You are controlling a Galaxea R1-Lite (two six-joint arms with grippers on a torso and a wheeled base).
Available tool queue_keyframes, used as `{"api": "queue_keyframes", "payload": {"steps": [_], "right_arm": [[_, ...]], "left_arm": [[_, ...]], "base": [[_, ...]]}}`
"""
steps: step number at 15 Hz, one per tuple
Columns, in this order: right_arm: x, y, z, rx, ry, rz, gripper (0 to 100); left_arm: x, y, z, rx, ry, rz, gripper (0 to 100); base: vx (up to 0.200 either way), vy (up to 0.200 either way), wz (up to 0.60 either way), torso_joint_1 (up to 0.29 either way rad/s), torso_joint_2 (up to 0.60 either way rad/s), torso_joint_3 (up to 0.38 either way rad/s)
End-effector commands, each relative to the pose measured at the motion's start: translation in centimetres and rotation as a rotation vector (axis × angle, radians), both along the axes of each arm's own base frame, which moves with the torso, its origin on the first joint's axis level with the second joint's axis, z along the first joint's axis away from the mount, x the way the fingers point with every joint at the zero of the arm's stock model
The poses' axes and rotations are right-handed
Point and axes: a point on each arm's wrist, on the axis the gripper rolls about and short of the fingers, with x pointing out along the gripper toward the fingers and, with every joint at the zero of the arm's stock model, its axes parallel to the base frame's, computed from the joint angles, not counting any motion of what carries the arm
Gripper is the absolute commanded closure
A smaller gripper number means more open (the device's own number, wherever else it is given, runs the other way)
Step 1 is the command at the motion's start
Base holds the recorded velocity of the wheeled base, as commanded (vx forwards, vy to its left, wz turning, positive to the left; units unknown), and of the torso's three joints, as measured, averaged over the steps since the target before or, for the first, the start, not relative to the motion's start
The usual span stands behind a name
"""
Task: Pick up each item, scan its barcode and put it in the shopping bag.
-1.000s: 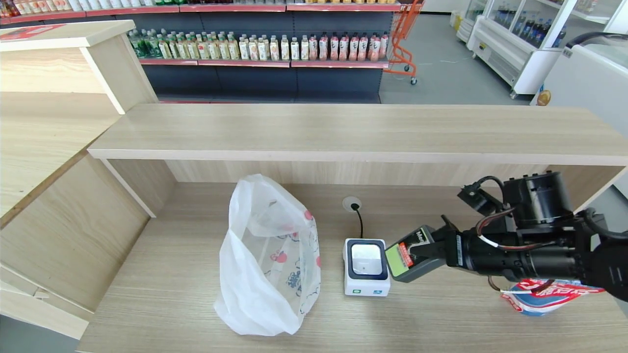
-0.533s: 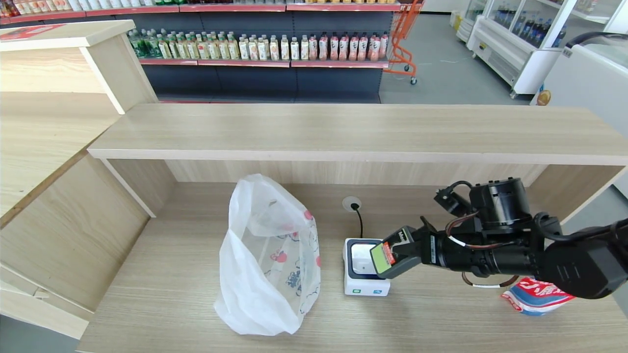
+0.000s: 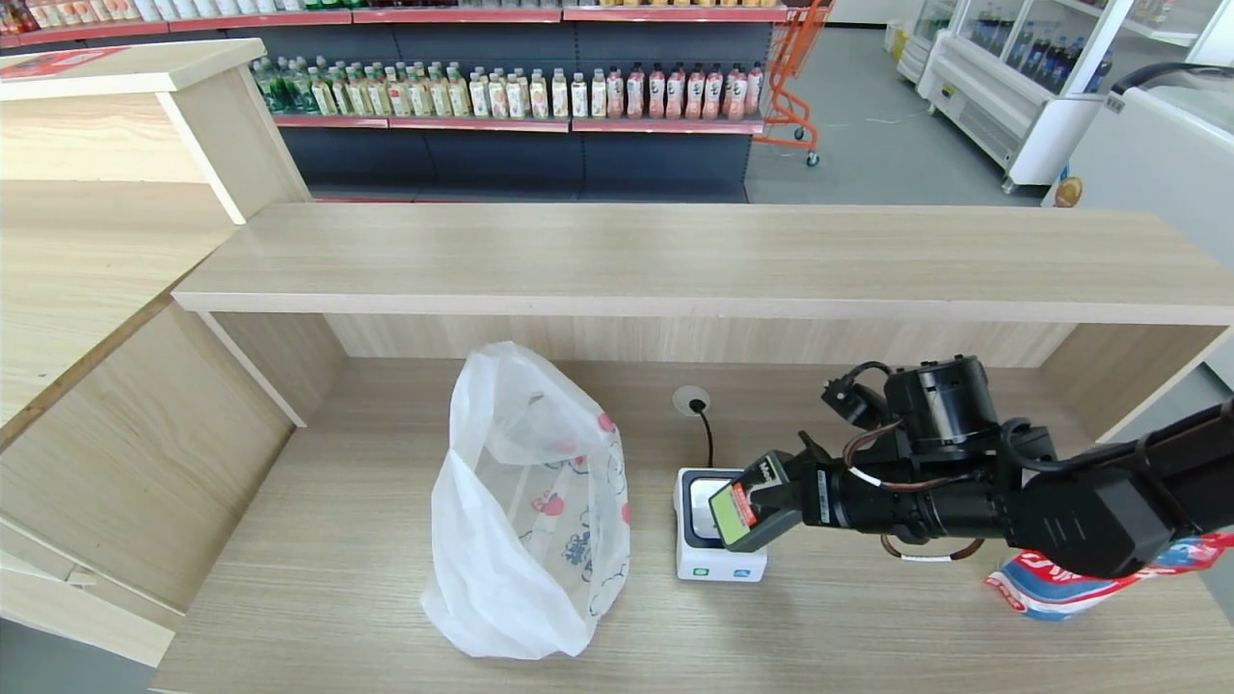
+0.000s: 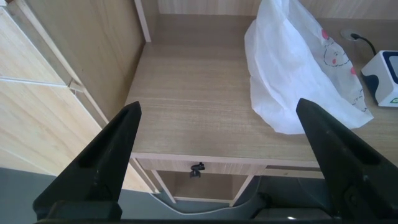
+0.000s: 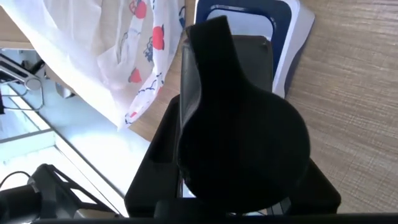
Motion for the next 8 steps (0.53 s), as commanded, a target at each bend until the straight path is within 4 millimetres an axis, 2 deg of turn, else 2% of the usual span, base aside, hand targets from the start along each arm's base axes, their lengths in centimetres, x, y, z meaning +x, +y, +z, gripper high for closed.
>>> {"api": "queue_keyframes", "payload": {"steps": [1, 5, 8], "right_arm": [[0.4, 0.5, -0.4, -0.004, 0.006, 0.010, 100], [1.4, 1.4, -2.0, -0.040, -0.028, -0.037, 100], [1.5, 1.5, -2.1, -0.037, -0.027, -0.040, 100]], "left_arm": [[0.0, 0.0, 0.0, 0.000, 0.000, 0.000, 0], [0.0, 0.0, 0.0, 0.000, 0.000, 0.000, 0], [0.0, 0.0, 0.0, 0.000, 0.000, 0.002, 0]], "base": [[0.000, 0.000, 0.00, 0.000, 0.00, 0.000], [0.000, 0.000, 0.00, 0.000, 0.00, 0.000], [0.000, 0.000, 0.00, 0.000, 0.00, 0.000]]}}
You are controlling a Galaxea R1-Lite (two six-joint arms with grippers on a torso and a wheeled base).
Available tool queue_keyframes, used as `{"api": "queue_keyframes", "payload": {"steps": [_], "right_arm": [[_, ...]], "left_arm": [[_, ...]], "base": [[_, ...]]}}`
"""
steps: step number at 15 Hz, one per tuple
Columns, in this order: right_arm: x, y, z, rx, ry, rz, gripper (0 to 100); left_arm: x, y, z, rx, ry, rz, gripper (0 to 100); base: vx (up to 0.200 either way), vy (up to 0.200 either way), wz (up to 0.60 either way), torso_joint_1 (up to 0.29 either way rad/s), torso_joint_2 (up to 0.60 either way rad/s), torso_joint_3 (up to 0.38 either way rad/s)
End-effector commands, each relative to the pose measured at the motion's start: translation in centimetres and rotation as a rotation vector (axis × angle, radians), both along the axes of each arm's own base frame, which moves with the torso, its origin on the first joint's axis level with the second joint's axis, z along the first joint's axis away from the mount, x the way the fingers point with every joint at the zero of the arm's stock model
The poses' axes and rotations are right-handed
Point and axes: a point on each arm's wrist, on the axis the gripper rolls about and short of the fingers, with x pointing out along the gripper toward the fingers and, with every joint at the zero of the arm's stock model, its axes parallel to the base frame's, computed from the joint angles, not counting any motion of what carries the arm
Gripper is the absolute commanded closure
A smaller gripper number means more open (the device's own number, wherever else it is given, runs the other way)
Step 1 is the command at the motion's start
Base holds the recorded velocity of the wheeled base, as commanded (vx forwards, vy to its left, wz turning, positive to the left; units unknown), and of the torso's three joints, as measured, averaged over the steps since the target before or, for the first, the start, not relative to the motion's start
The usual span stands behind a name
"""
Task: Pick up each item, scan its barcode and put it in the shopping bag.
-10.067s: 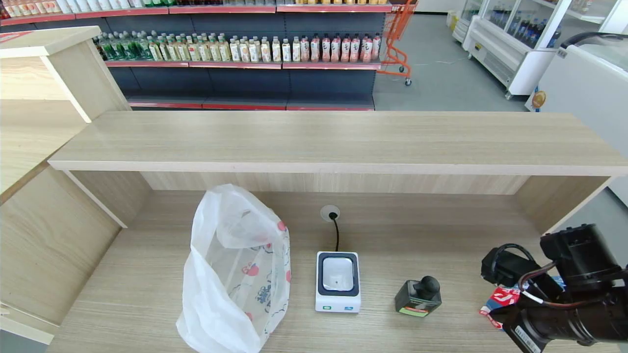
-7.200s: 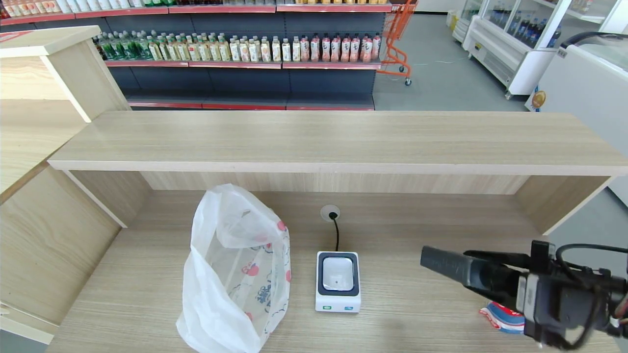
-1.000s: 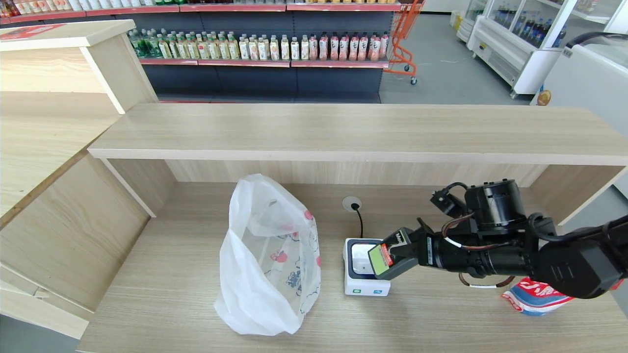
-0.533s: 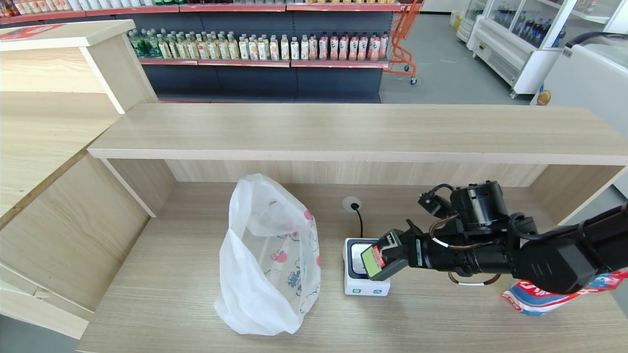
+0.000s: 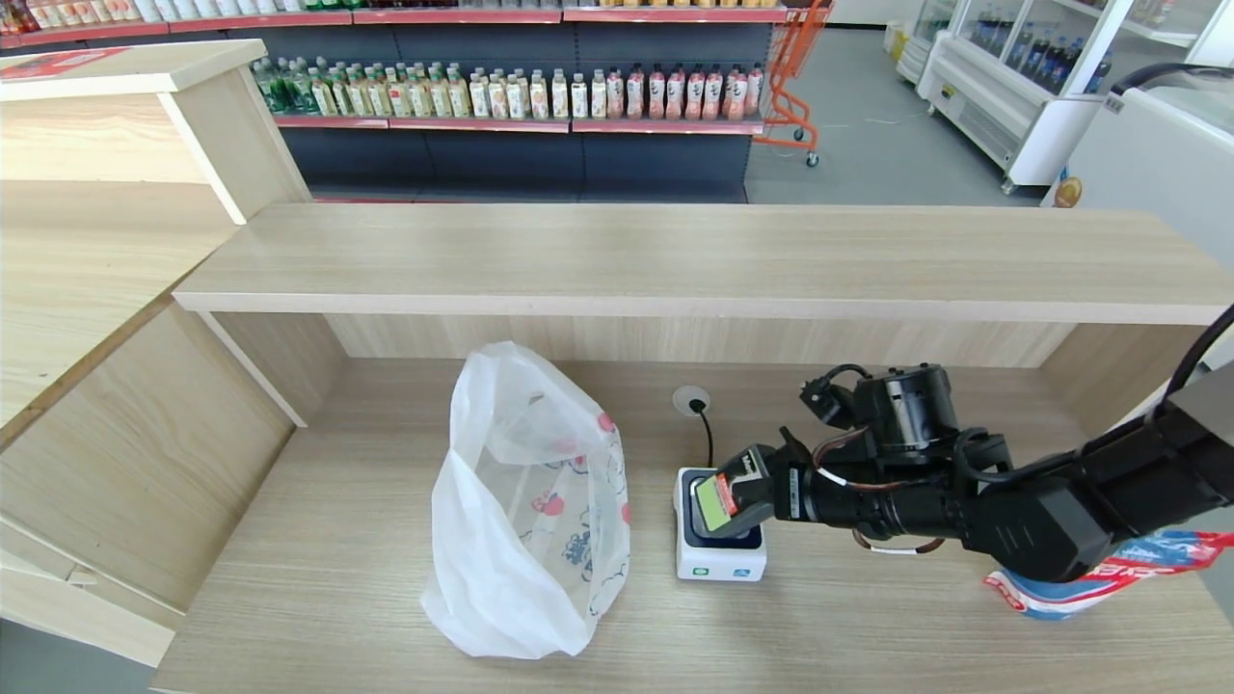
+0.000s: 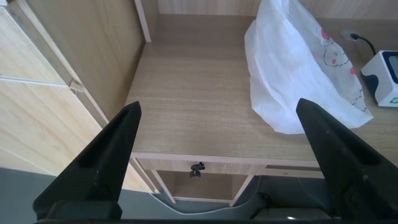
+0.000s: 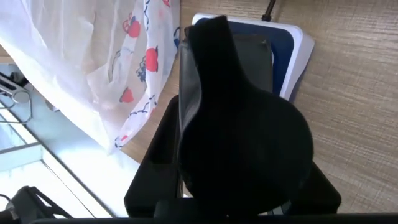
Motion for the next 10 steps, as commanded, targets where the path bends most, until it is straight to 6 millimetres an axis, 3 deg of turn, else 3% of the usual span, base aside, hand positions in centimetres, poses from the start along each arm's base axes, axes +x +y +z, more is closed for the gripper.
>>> {"api": "queue_keyframes", "payload": {"steps": [1, 2, 4, 6, 8, 10], "right_arm": [[0.0, 0.0, -0.5, -0.008, 0.019, -0.002, 100], [0.0, 0.1, 0.2, 0.019, 0.011, -0.010, 100], [-1.5, 0.3, 4.3, 0.176, -0.010, -0.004, 100], [-3.8, -0.8, 7.6, 0.239, -0.065, -0.005, 100], [-7.2, -2.6, 9.5, 0.213, -0.149, 0.024, 100], [-10.3, -4.5, 9.5, 0.111, -0.242, 0.068, 100]], "left_arm": [[0.0, 0.0, 0.0, 0.000, 0.000, 0.000, 0], [0.0, 0.0, 0.0, 0.000, 0.000, 0.000, 0], [0.0, 0.0, 0.0, 0.000, 0.000, 0.000, 0], [0.0, 0.0, 0.0, 0.000, 0.000, 0.000, 0], [0.0, 0.0, 0.0, 0.000, 0.000, 0.000, 0], [0.0, 0.0, 0.0, 0.000, 0.000, 0.000, 0]], "base": [[0.000, 0.000, 0.00, 0.000, 0.00, 0.000], [0.000, 0.000, 0.00, 0.000, 0.00, 0.000], [0.000, 0.000, 0.00, 0.000, 0.00, 0.000], [0.000, 0.000, 0.00, 0.000, 0.00, 0.000], [0.000, 0.000, 0.00, 0.000, 0.00, 0.000], [0.000, 0.000, 0.00, 0.000, 0.00, 0.000]]}}
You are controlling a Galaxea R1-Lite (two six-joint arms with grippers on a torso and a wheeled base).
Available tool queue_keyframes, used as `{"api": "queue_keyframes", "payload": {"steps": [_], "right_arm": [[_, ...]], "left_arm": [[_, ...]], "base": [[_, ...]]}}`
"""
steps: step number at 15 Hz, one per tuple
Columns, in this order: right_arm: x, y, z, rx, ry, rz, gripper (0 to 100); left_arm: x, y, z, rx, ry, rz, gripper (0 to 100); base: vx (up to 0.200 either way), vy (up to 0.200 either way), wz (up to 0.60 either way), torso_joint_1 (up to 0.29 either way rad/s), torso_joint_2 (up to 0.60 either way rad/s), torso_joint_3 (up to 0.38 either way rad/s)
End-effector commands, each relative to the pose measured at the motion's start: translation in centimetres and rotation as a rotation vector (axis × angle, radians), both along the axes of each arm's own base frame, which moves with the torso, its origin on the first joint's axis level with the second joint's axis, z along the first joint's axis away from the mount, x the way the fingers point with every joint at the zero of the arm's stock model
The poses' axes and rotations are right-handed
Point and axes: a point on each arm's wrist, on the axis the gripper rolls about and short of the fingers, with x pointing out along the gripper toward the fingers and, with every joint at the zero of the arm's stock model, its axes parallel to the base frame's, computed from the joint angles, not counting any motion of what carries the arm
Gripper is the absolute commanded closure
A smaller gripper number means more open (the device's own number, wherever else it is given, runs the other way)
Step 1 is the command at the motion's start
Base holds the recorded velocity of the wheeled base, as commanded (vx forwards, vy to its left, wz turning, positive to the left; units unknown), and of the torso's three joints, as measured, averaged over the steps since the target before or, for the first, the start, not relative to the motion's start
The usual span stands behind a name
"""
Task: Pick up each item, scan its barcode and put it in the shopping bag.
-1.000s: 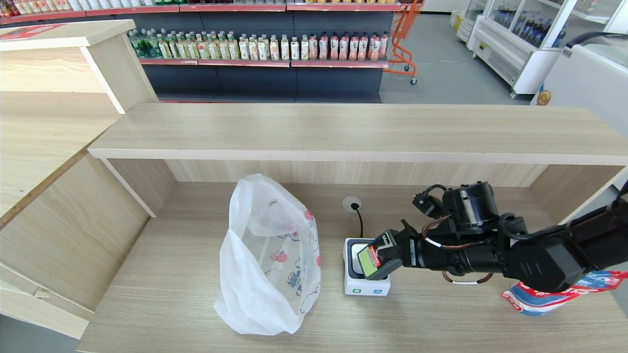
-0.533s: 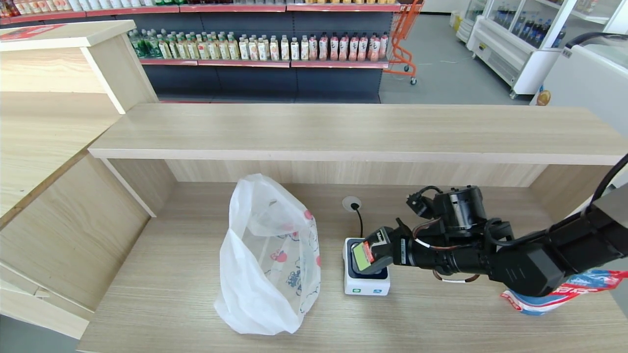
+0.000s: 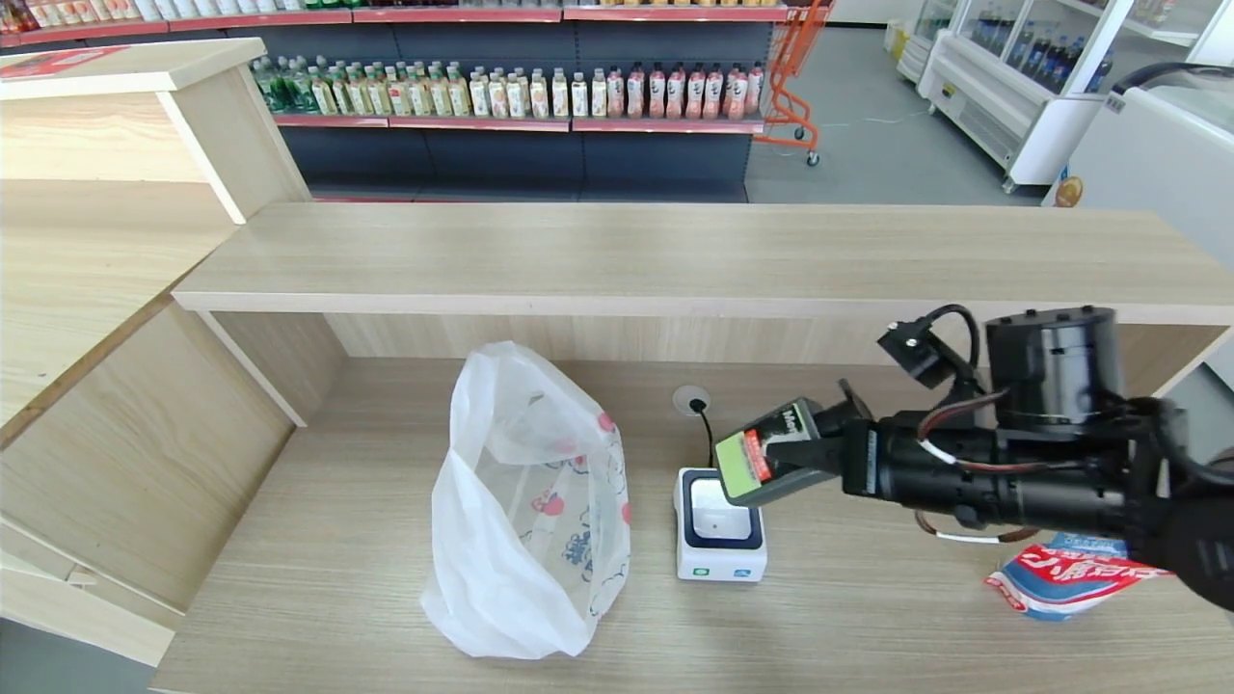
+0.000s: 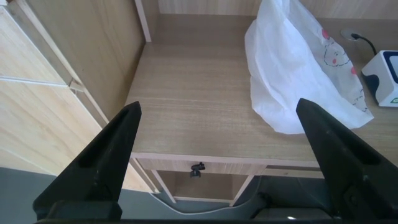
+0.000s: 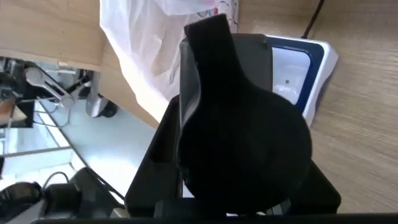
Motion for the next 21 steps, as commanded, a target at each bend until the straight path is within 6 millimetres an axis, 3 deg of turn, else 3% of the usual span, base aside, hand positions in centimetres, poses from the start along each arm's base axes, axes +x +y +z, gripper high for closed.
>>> {"api": "queue_keyframes", "payload": {"steps": [1, 6, 11, 15, 21], "right_arm": [[-5.1, -3.1, 1.6, -0.067, -0.151, 0.021, 100], [-8.2, -5.6, 1.3, -0.089, -0.117, -0.048, 100], [-7.8, -6.1, 1.4, -0.075, -0.098, -0.087, 100], [-7.7, -6.1, 1.4, -0.050, -0.077, -0.102, 100], [-7.0, -5.9, 2.2, 0.136, 0.063, -0.203, 100]], "left_arm": [[0.0, 0.0, 0.0, 0.000, 0.000, 0.000, 0], [0.0, 0.0, 0.0, -0.002, 0.000, 0.000, 0], [0.0, 0.0, 0.0, 0.000, 0.000, 0.000, 0], [0.0, 0.0, 0.0, 0.000, 0.000, 0.000, 0], [0.0, 0.0, 0.0, -0.003, 0.000, 0.000, 0]], "base": [[0.000, 0.000, 0.00, 0.000, 0.00, 0.000], [0.000, 0.000, 0.00, 0.000, 0.00, 0.000], [-0.200, 0.000, 0.00, 0.001, 0.00, 0.003], [0.000, 0.000, 0.00, 0.000, 0.00, 0.000], [0.000, 0.200, 0.00, 0.010, 0.01, 0.002]]}}
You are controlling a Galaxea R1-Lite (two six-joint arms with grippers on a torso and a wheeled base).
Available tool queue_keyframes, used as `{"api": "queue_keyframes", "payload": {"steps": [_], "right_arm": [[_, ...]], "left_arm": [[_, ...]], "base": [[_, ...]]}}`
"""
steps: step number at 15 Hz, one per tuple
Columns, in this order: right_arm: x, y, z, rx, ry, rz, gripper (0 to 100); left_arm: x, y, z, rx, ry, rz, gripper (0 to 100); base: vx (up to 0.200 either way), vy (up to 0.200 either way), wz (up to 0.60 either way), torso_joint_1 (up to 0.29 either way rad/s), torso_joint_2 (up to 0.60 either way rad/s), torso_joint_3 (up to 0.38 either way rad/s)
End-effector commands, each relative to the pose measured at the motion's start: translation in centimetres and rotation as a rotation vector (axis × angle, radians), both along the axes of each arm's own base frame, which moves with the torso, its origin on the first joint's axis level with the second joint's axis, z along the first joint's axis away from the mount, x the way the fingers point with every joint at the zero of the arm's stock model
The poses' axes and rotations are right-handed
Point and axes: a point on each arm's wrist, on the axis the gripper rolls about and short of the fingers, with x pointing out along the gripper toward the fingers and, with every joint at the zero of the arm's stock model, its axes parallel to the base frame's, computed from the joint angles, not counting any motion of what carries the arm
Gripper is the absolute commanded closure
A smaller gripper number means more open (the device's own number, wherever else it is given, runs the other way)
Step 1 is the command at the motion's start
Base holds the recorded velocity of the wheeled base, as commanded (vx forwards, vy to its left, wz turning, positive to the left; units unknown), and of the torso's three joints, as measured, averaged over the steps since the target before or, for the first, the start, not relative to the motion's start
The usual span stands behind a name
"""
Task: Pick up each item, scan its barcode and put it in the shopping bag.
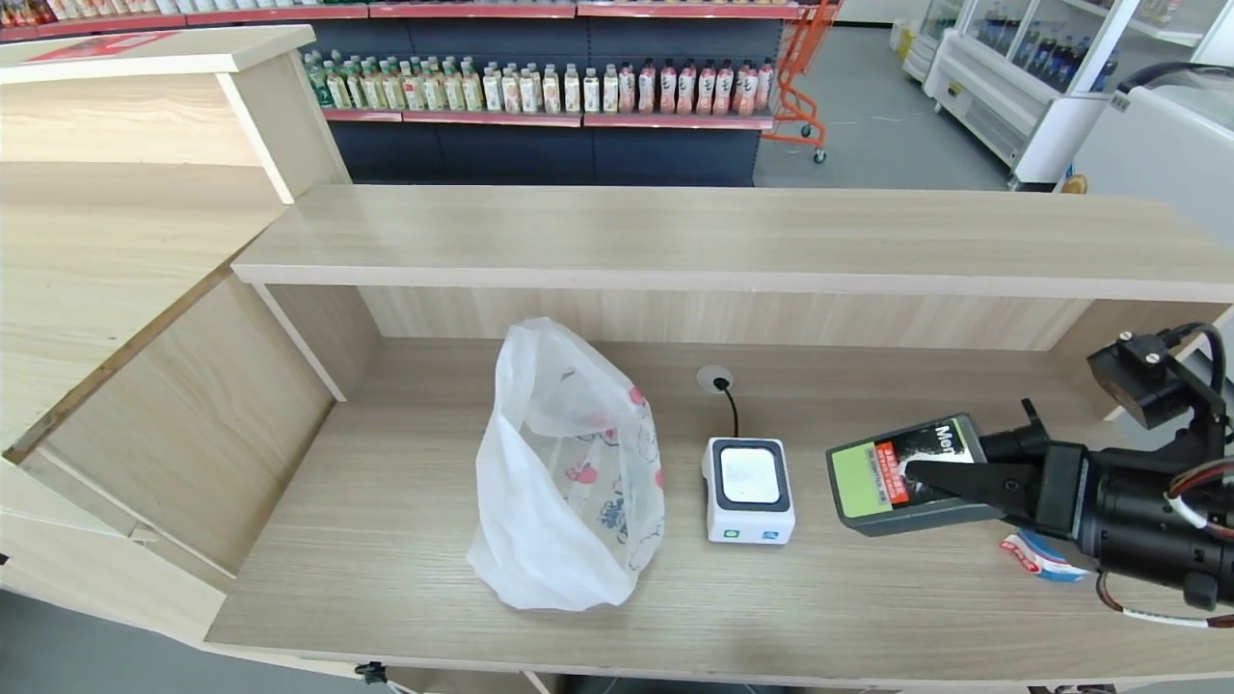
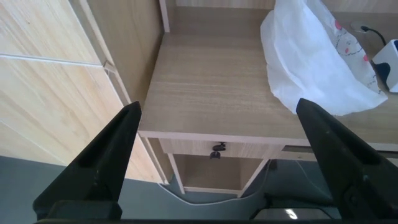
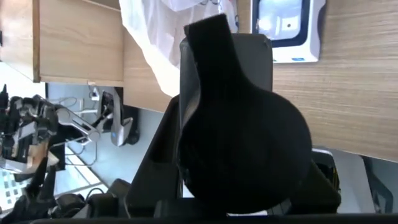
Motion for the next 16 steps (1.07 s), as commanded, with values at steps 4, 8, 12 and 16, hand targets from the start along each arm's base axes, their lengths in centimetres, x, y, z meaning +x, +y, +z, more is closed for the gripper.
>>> {"api": "queue_keyframes", "payload": {"steps": [4, 8, 12, 16], "right_arm": [[3.3, 1.1, 0.0, -0.030, 0.024, 0.005, 100], [8.2, 3.3, -1.9, -0.170, 0.028, 0.051, 100], [10.9, 7.8, -3.7, -0.209, 0.054, 0.110, 100], [12.0, 11.2, -7.0, -0.255, 0.119, 0.207, 100]], "left_arm": [[0.0, 0.0, 0.0, 0.001, 0.000, 0.000, 0], [0.0, 0.0, 0.0, 0.001, 0.000, 0.002, 0], [0.0, 0.0, 0.0, 0.001, 0.000, 0.000, 0], [0.0, 0.0, 0.0, 0.001, 0.000, 0.000, 0]], "base": [[0.000, 0.000, 0.00, 0.000, 0.00, 0.000], [0.000, 0.000, 0.00, 0.000, 0.00, 0.000], [0.000, 0.000, 0.00, 0.000, 0.00, 0.000], [0.000, 0.000, 0.00, 0.000, 0.00, 0.000]]}}
